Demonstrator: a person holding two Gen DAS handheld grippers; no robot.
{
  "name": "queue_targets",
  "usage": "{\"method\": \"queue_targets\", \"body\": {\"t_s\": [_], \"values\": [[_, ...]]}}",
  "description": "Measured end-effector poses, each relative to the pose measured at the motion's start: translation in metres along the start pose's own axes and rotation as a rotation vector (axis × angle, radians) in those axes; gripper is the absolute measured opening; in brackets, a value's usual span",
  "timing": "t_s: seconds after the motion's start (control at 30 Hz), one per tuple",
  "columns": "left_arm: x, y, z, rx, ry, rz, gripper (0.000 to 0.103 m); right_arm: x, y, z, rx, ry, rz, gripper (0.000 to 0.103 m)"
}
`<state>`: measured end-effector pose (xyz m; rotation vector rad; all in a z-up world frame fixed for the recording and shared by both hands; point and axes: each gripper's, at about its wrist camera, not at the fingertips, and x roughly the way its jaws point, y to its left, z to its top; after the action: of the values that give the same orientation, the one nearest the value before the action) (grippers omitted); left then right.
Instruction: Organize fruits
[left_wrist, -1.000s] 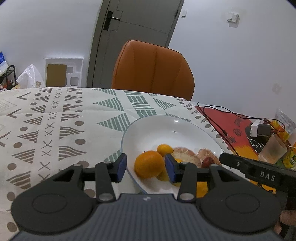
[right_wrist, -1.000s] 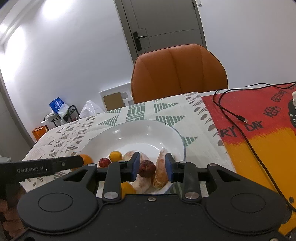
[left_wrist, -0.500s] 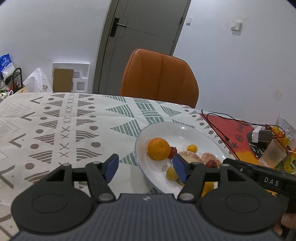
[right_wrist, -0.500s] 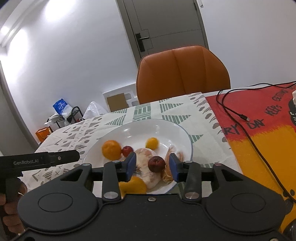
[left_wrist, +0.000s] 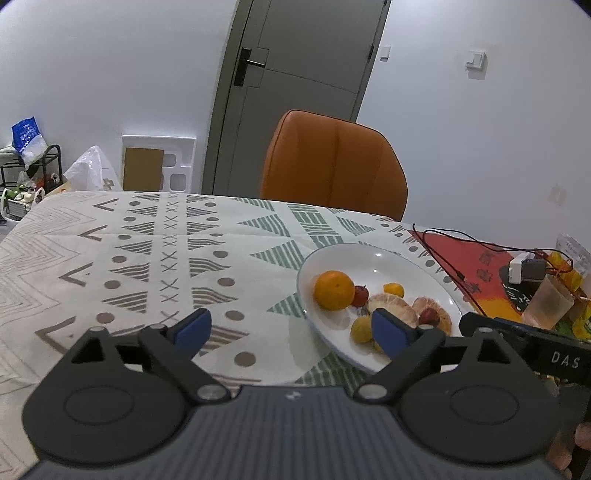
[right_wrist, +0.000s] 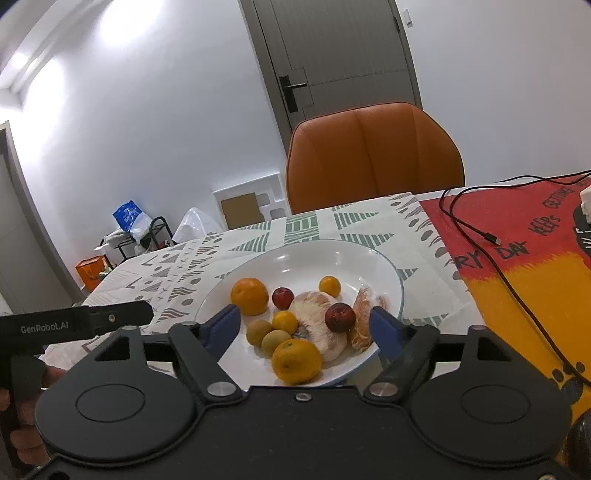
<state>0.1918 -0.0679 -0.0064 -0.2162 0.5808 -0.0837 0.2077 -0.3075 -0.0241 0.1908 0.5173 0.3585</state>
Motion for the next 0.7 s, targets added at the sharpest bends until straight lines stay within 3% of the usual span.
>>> {"method": "queue_targets", "body": {"t_s": [0.7], "values": [[-0.073,0.027,-0.011,-0.036,-0.110,0.071,0.095,-0.042,0.033,-0.014,-0.025,-0.049,0.054,0.100]]}}
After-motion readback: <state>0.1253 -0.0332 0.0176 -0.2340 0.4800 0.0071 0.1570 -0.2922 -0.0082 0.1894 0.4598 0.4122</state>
